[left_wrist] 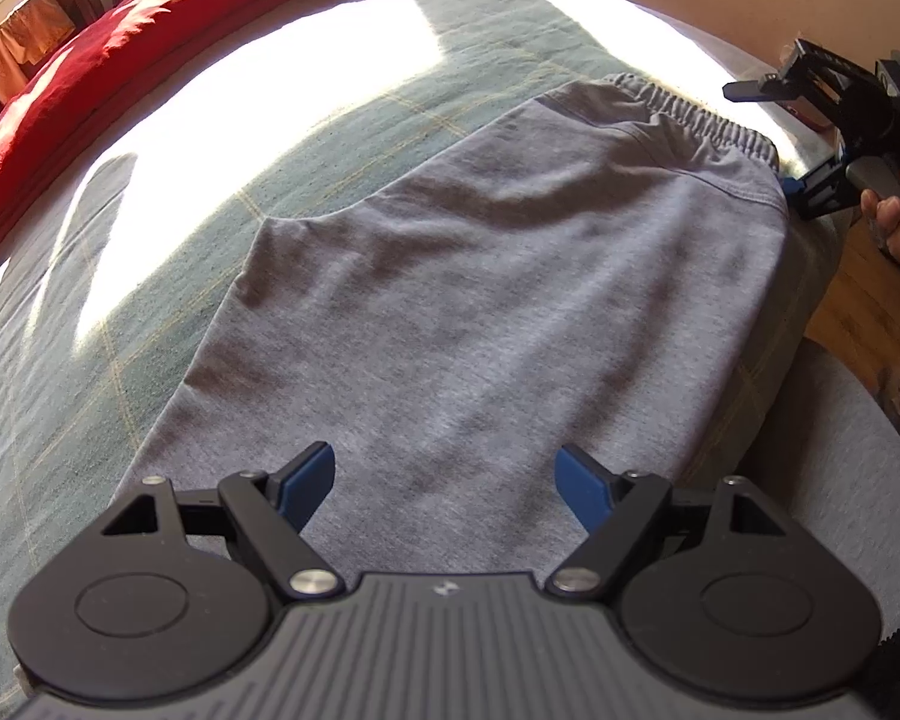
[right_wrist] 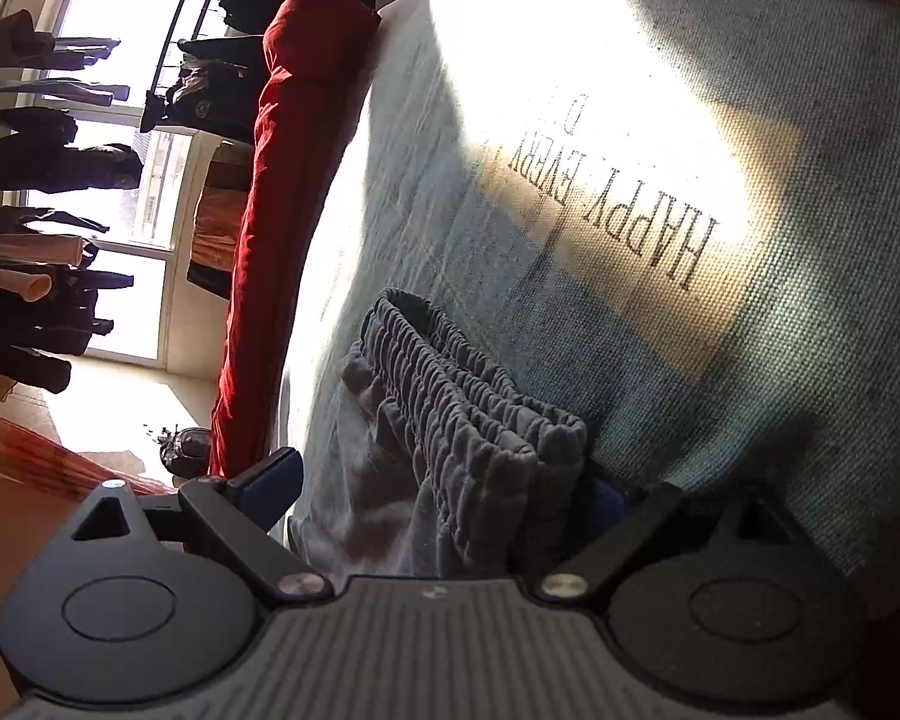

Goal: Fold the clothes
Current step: 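Roll the right tool and close it on the waistband edge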

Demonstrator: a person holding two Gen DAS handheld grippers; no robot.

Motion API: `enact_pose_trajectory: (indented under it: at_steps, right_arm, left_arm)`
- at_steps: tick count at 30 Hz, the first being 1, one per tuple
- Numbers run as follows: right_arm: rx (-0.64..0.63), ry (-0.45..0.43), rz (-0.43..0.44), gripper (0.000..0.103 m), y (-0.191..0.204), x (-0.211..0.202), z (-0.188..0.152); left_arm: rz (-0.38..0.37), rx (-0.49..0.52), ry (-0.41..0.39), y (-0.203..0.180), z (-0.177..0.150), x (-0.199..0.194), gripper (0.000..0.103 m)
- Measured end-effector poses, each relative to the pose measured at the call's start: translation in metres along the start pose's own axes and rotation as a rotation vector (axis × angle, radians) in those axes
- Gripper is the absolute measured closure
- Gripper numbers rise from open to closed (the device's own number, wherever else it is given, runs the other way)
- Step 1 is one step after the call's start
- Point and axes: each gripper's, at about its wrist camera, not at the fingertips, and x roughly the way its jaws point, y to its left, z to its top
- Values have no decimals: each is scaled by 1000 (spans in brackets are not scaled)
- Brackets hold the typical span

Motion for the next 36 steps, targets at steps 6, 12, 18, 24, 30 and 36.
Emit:
enact_pose_trajectory:
  at_steps: [6, 12, 18, 24, 30, 36]
  right_arm:
    - [49, 75, 96, 6, -11, -5, -26]
    - [24, 7, 86, 7, 4, 7, -5]
    - [1, 10, 100, 7, 3, 13, -1]
    - [-39, 33, 141, 9, -4, 11, -14]
    - [-56, 74, 92, 16, 1, 24, -1]
    - [-12, 87, 27, 81, -24, 18, -2]
  left_arm:
    - [-6, -11, 7, 6, -3, 2, 22]
    - [-1, -18, 0, 9, -5, -1, 22]
    - [4, -34, 5, 12, -12, -2, 22]
    - [-2, -38, 27, 17, -16, 6, 22]
    - [-12, -36, 13, 17, -16, 4, 22]
    - [-3, -40, 23, 21, -22, 4, 22]
